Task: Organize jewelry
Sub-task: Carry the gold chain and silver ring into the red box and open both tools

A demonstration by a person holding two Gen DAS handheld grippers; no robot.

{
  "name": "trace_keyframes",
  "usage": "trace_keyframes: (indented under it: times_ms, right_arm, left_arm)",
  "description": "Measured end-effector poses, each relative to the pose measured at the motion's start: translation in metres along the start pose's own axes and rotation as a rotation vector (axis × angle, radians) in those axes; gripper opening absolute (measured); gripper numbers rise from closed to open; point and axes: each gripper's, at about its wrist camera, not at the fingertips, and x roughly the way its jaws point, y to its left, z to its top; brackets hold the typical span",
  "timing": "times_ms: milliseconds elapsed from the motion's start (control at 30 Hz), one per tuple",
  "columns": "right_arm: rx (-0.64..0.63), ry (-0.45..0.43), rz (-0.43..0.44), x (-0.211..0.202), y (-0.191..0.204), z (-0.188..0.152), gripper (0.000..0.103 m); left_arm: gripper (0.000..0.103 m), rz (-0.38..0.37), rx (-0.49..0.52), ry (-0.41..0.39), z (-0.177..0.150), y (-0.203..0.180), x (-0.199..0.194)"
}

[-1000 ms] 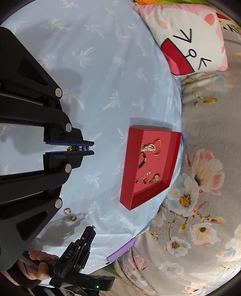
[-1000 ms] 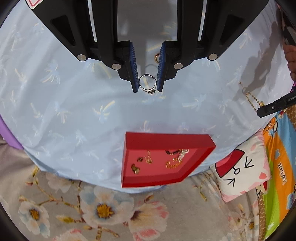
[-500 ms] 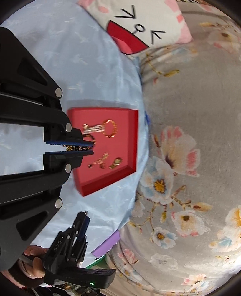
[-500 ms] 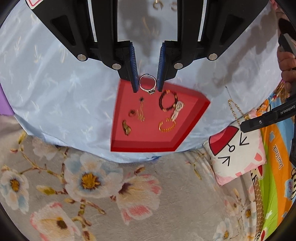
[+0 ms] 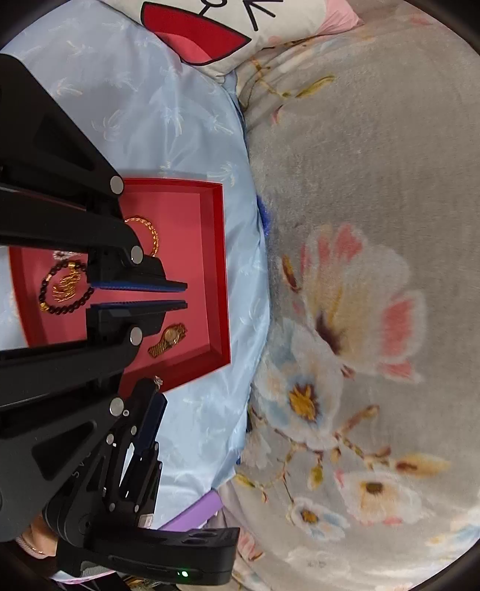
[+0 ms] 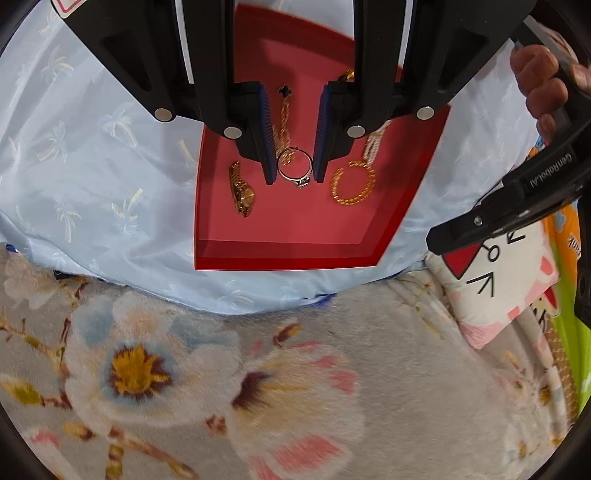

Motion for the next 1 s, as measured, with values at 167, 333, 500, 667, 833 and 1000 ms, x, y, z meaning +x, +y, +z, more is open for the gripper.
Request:
trace_keyframes:
  times_ms: [167, 333, 500, 667, 833, 1000]
  right_arm:
    - [0.020, 0.013, -0.007, 0.012, -0.010, -0.002, 0.019]
    - [0.007, 0.016, -0.012, 0.014, -0.009, -0.003, 0.019]
    - [-0.010, 0.057, -0.029, 0.033, -0.003, 0.004, 0.019]
    - [-0.037, 0.125, -0.069, 0.067, 0.009, 0.016, 0.019]
    - [-0.053, 0.216, -0.120, 0.105, 0.019, 0.022, 0.019]
    - [-0.068, 0.263, -0.157, 0.128, 0.022, 0.020, 0.019]
  left_arm:
    - [0.003, -0.002, -0.007, 0.026, -0.006, 0.002, 0.020]
    - [0.003, 0.000, 0.000, 0.025, -0.014, 0.003, 0.021]
    - [0.003, 0.018, -0.002, 0.035, -0.030, 0.009, 0.016]
    - [0.004, 0.048, -0.038, 0.063, -0.051, 0.026, 0.012]
    - [0.004, 0.061, -0.060, 0.081, -0.064, 0.043, 0.011]
    - [0.004, 0.069, -0.062, 0.075, -0.074, 0.052, 0.009]
